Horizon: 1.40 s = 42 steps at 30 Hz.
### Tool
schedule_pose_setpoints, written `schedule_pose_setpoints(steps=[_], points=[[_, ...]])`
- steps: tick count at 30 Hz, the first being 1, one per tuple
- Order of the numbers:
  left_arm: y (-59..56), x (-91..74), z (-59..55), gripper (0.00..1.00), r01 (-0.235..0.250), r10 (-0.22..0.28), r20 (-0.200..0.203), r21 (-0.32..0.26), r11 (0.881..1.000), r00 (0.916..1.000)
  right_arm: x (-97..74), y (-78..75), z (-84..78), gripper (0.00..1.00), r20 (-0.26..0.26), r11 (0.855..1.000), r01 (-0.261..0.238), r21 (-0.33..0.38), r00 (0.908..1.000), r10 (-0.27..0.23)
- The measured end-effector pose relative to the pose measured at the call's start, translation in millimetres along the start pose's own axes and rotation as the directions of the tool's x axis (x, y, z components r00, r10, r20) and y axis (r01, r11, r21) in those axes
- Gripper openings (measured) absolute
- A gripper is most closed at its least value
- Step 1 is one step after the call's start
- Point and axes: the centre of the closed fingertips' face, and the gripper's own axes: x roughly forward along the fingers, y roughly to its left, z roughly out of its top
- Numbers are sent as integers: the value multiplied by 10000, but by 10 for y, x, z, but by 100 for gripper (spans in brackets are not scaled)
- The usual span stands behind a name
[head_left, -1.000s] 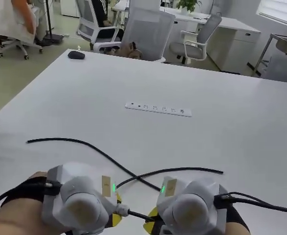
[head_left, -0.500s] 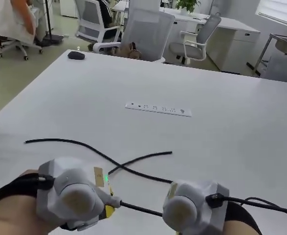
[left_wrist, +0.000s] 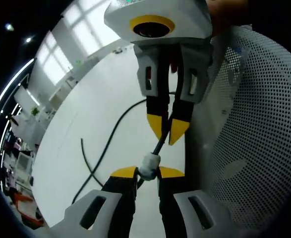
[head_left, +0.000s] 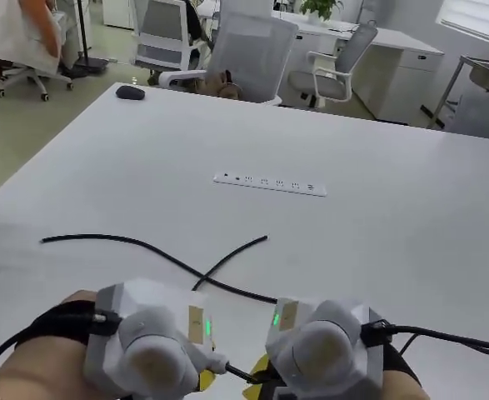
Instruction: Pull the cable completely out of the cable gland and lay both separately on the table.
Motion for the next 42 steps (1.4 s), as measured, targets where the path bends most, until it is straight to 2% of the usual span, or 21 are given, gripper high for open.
schedule_pose_setpoints(steps=[5, 7, 12, 14, 15, 16, 18, 19, 20, 23, 26, 27, 28, 29, 30, 32, 37, 41, 42], points=[[24, -17, -4, 17, -77, 78, 69, -213, 9997, 9999, -9, -34, 4, 2, 56, 9998, 150, 91, 9999, -150], [46, -25, -51, 17, -186, 184, -130, -126, 9997, 9997, -2, -47, -57, 2, -224, 9997, 206, 111, 9995, -204], [97, -51, -97, 17, -362, 354, -223, -331, 9988, 9991, 0, -122, -234, 2, -1005, 9983, 551, 196, 9935, -529], [107, -53, -116, 17, -404, 393, -293, -382, 9985, 9988, -12, -164, -355, 2, -1630, 9969, 769, 172, 9839, -731], [111, -55, -124, 17, -424, 412, -333, -376, 9984, 9986, -19, -189, -430, 2, -2009, 9959, 897, 126, 9759, -854], [116, -55, -132, 17, -442, 428, -362, -369, 9983, 9984, -25, -199, -458, 3, -2154, 9954, 950, 117, 9724, -902], [125, -59, -140, 17, -470, 455, -374, -404, 9981, 9983, -46, -244, -558, 3, -2600, 9924, 1208, 230, 9592, -1107], [128, -62, -143, 17, -483, 468, -381, -411, 9980, 9982, -70, -269, -631, 3, -2972, 9908, 1338, 206, 9470, -1217], [134, -64, -148, 17, -498, 481, -391, -427, 9978, 9981, -78, -290, -675, 3, -3170, 9899, 1414, 102, 9393, -1309], [136, -67, -150, 17, -506, 488, -387, -460, 9977, 9981, -82, -296, -724, 3, -3405, 9894, 1448, 125, 9310, -1319], [142, -70, -156, 17, -552, 534, -454, -381, 9978, 9975, -79, -260, -693, 7, -3328, 9914, 1305, 82, 9353, -1204], [139, -68, -162, 17, -535, 517, -464, -386, 9978, 9976, -56, -226, -626, 11, -3045, 9933, 1156, 35, 9463, -1090], [134, -66, -162, 17, -509, 491, -457, -401, 9979, 9977, -20, -193, -538, 17, -2594, 9951, 987, 100, 9613, -927], [129, -64, -162, 17, -492, 474, -457, -385, 9980, 9978, 0, -160, -470, 19, -2255, 9962, 840, 226, 9712, -768], [124, -58, -162, 17, -477, 462, -478, -319, 9984, 9978, 13, -118, -355, 21, -1716, 9974, 623, 363, 9836, -552], [107, -46, -147, 17, -412, 400, -454, -252, 9988, 9982, 15, -83, -194, 22, -956, 9983, 405, 426, 9948, -363], [65, -26, -99, 17, -275, 273, -347, -68, 9996, 9990, -25, -117, 10, 21, 17, 9982, 558, 210, 9984, -558], [47, -24, -82, 17, -234, 233, -272, -36, 9997, 9994, -27, -80, 84, 18, 386, 9989, 428, 188, 9983, -435], [41, -23, -80, 17, -218, 217, -255, -35, 9998, 9994, -27, -79, 88, 14, 397, 9989, 447, 119, 9982, -451]])
